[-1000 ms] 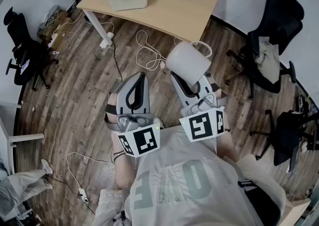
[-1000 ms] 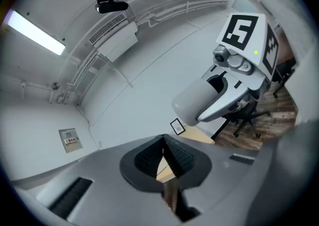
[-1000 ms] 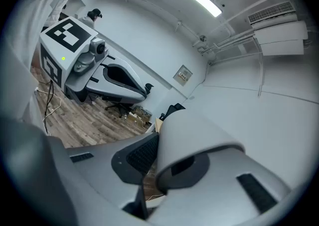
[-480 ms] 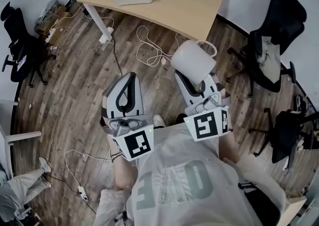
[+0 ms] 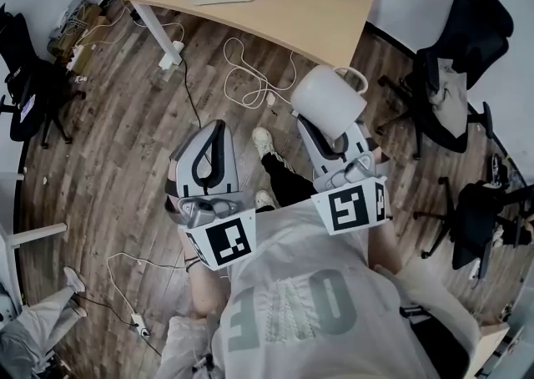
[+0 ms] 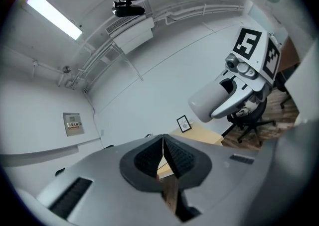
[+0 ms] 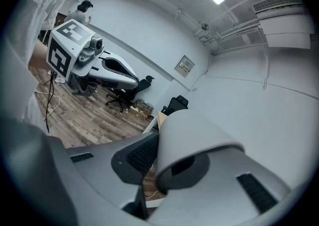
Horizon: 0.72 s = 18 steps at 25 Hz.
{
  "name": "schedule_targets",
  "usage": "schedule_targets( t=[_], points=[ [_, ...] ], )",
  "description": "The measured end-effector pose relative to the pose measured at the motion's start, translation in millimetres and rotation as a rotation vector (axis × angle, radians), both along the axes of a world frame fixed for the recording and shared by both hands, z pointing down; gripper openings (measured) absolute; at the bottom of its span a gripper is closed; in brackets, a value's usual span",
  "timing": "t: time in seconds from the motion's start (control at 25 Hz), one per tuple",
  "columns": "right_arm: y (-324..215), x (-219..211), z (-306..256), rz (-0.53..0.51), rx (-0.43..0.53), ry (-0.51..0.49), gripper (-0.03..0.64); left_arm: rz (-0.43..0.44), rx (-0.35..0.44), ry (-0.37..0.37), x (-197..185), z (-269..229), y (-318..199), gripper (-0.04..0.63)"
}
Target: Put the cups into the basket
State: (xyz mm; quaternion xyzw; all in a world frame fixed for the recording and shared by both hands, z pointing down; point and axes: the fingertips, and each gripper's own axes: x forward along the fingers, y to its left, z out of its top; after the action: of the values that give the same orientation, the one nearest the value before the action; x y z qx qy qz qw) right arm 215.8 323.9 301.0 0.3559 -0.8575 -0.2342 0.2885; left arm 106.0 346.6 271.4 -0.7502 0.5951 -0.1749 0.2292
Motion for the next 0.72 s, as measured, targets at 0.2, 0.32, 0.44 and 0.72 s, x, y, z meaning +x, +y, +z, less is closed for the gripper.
schedule_targets(
  t=[0.2,0.32,0.44,0.72],
  points=[
    [-40,-19,7,-0.044,0.014,-0.011,0.041,0.008,0.021,0.003,-9,8,-34,0.011],
    [-80,-31,11,-0.055,0.029,-0.009,0.041,-0.017,0.032,-0.014,-22,6,-65,0.011],
    [-119,-45,8,-0.056,0.044,-0.008,0.04,-0.03,0.019,0.037,-45,-9,-101,0.011],
    [-225,-76,-12,-0.078,0.073,0.011,0.041,-0.071,0.008,0.031,-85,-21,-205,0.011]
  ],
)
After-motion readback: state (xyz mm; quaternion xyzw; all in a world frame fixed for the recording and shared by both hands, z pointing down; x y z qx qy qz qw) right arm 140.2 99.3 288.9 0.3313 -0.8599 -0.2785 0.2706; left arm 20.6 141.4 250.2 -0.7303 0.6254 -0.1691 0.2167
